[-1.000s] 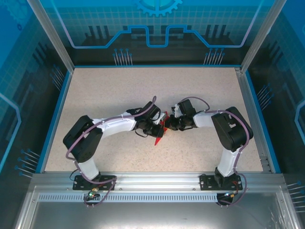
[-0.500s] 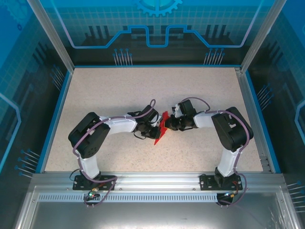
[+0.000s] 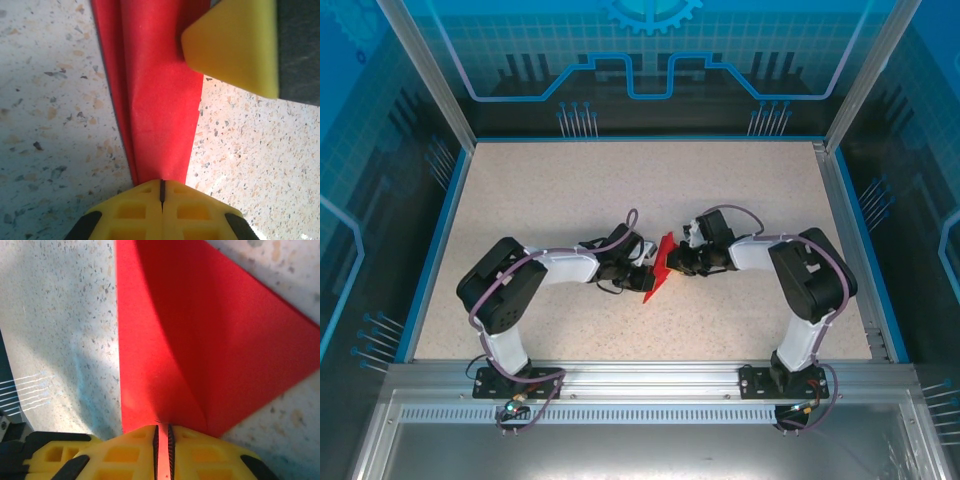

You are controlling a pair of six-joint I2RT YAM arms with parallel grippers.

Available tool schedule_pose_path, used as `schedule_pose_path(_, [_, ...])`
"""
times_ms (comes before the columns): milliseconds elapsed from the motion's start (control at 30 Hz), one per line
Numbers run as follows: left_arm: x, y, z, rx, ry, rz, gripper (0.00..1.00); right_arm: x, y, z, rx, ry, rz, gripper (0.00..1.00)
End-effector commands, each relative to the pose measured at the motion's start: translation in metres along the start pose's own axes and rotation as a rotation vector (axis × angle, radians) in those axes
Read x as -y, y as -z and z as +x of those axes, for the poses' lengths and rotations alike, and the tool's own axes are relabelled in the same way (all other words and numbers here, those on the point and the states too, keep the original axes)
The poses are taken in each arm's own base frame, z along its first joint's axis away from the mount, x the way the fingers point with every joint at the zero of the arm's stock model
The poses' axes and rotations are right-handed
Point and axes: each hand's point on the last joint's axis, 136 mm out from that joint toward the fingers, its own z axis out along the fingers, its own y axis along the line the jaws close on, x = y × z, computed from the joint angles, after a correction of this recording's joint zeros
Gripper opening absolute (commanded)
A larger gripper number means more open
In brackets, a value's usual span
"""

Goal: Fold a paper plane with a square sheet of paper (pick it up from the middle)
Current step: Fold the wing for the fifth time at the center of the table.

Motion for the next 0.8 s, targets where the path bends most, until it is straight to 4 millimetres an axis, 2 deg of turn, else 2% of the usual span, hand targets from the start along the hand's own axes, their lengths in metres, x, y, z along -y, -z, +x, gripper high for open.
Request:
schedule_pose_path(0, [-0.043,-0.008,0.046,-0.131,0.069,-0.126,0.02,-0.022,0.009,0.007,-0.005,-0.019,-0.068,0.16])
schedule_pose_path(133, [-0.046,-0.009,0.049,-0.132,0.07,-0.123,0.02,-0.044,0.009,0.009,0.006,-0.021,-0.115,0.15])
schedule_pose_path(233, [-0.047,-0.011,0.052,-0.136,0.07,-0.124,0.02,-0.05,0.002,0.011,0.005,-0.021,-0.109,0.14])
schedule_pose_path(433, [-0.048,-0.011,0.055,-0.143,0.068,-0.122,0.02,-0.041,-0.021,0.015,-0.017,-0.05,-0.086,0.12])
schedule_pose_path(767, [-0.052,-0.009,0.064,-0.155,0.069,-0.127,0.01,-0.01,-0.034,0.003,0.006,-0.054,0.037,0.12])
